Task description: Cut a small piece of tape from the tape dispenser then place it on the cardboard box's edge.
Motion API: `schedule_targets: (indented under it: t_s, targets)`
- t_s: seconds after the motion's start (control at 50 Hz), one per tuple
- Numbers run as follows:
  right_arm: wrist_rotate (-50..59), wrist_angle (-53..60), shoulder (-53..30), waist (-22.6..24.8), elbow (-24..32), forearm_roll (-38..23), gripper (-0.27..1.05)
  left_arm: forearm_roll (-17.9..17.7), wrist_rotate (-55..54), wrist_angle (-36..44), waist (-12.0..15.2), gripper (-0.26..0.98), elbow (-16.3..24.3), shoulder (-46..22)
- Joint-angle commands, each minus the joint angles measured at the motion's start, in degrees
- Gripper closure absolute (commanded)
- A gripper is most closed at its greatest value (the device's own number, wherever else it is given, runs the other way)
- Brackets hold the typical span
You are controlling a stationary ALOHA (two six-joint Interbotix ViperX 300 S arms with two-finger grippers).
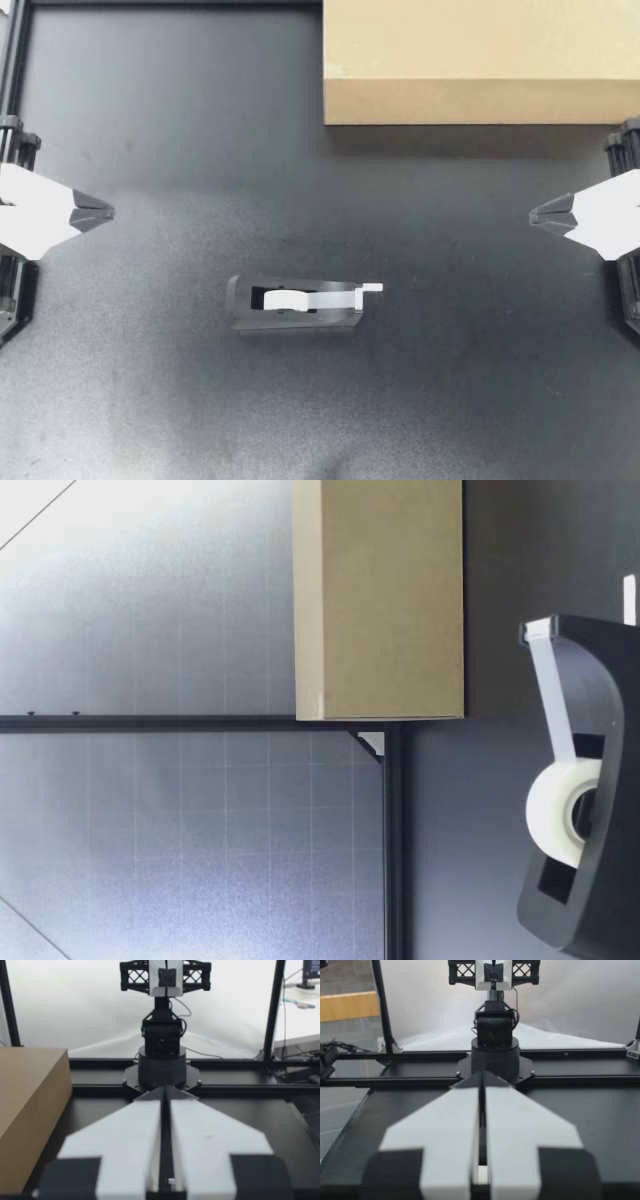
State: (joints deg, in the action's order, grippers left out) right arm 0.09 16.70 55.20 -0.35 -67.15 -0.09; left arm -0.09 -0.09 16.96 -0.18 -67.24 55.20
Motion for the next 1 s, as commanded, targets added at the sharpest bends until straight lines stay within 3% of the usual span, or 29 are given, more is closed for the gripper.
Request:
schedule_targets:
  t_s: [0.0,0.16,0.44,0.98]
  targets:
    - [-0.1,0.7,-0.4,-0.3,0.6,0.0,0.86,-0.1,-0.3,1.0,-0.4,0.81,0.4,-0.9]
    - [0.1,1.3,-1.9,-0.6,2.0,0.0,0.89,-0.2,-0.1,1.8,-0.5,0.84,-0.4,-1.4]
    - [0.4,-4.8,-17.2,-4.2,13.5,1.0,0.89,-0.1,0.2,5.4,-0.5,0.84,-2.5,-2.9]
    - [3.3,-45.0,-48.1,-4.5,39.3,4.9,0.89,-0.1,0.4,6.4,-0.5,0.84,-4.0,-3.5]
